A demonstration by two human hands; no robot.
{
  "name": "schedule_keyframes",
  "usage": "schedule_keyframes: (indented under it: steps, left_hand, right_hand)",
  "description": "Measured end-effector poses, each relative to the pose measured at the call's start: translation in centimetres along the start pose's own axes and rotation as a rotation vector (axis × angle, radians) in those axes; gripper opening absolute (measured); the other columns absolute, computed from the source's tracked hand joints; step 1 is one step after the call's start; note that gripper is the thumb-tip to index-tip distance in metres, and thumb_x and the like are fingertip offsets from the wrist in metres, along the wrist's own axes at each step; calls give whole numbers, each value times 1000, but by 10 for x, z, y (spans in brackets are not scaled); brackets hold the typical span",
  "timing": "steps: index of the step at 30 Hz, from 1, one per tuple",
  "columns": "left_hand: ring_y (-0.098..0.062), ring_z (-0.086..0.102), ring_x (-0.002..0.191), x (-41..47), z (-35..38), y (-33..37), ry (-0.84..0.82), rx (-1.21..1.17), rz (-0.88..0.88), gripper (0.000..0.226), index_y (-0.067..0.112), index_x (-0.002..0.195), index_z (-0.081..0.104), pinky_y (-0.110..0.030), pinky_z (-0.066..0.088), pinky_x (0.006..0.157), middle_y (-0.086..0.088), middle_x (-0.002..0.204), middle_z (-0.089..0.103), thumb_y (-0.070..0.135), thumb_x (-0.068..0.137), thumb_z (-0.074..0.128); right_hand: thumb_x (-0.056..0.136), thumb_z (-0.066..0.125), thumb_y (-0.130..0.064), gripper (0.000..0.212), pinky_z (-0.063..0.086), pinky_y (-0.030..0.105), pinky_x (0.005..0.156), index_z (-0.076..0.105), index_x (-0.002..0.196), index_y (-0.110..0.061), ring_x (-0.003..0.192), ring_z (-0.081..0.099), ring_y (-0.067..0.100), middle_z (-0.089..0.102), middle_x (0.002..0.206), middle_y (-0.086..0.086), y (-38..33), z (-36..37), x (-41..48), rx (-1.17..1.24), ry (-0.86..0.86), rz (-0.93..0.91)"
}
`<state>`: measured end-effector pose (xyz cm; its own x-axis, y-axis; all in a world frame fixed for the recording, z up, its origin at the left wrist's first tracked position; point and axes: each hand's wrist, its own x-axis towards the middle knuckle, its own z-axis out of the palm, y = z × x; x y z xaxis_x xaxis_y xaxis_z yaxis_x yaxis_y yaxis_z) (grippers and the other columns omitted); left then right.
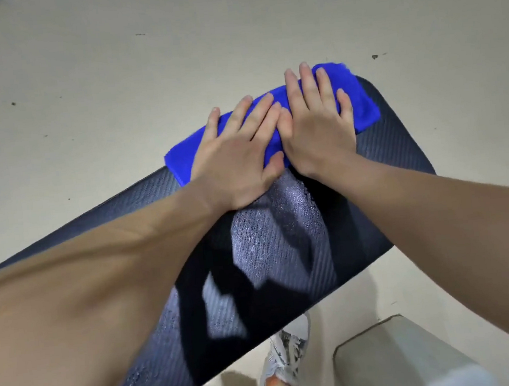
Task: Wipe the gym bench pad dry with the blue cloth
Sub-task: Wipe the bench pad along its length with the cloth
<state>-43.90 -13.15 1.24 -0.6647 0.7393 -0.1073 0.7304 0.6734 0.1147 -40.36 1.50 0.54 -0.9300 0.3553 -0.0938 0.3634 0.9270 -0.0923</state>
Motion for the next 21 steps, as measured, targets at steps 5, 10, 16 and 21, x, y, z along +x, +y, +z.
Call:
schedule_keyframes:
  steps: [5, 10, 16, 21]
  left_hand:
    - [-19, 10, 147, -23, 2, 10, 20, -1, 28, 65, 20, 151, 20, -52, 9, 117, 4, 159, 17, 50, 93, 26]
    - [-18, 14, 146, -79, 12, 39, 20, -79, 68, 65, 15, 148, 28, -50, 9, 118, 2, 158, 23, 46, 92, 32]
    - [-18, 19, 145, -152, 21, 66, -12, -117, 158, 62, 13, 147, 34, -50, 18, 115, 0, 156, 27, 45, 93, 34]
    - [-15, 20, 145, -179, 23, 38, -18, -174, 269, 60, 15, 146, 36, -45, 15, 118, 3, 155, 29, 41, 92, 36]
  right_hand:
    - [99, 20, -45, 59, 4, 45, 118, 4, 154, -28, 150, -1, 20, 0, 163, -3, -2, 1, -35, 1, -60, 76]
    - [95, 14, -47, 62, 7, 46, 118, 7, 153, -26, 150, 1, 20, 2, 163, -1, -2, -1, -104, 13, -88, 120]
    - [92, 9, -51, 68, 11, 48, 117, 7, 154, -24, 150, 3, 24, 2, 163, 1, -10, 3, -190, -31, -184, 209]
    - [91, 5, -55, 72, 9, 52, 117, 0, 154, -21, 149, -4, 27, -5, 163, 4, -41, 3, -218, -25, -215, 294]
